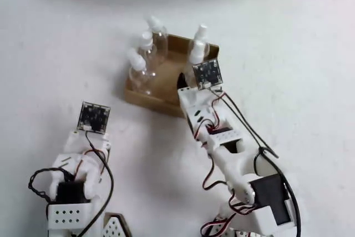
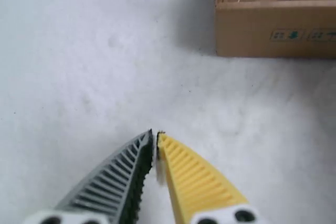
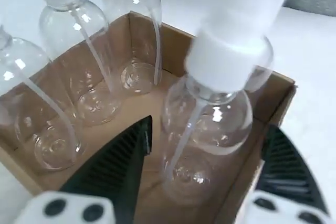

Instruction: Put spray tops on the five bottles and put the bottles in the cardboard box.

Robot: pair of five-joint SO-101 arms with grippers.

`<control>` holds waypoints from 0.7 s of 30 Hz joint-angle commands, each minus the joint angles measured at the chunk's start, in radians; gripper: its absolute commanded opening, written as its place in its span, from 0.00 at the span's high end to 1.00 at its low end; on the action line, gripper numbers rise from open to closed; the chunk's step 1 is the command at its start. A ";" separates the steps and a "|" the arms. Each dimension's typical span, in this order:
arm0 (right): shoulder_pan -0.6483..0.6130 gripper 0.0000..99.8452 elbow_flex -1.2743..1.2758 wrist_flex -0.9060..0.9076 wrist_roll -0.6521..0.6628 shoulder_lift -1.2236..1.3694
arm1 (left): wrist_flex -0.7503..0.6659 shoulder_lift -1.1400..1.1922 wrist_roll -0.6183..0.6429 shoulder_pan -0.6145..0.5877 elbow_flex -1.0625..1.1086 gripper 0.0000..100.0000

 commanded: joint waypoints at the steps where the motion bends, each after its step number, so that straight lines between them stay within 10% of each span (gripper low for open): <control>1: -0.005 0.70 -0.009 -0.025 0.009 -0.008 | -0.003 -0.005 -0.006 0.005 -0.003 0.98; 21: -0.005 0.60 -0.009 -0.025 -0.046 -0.030 | -0.005 -0.005 -0.006 0.005 -0.003 0.98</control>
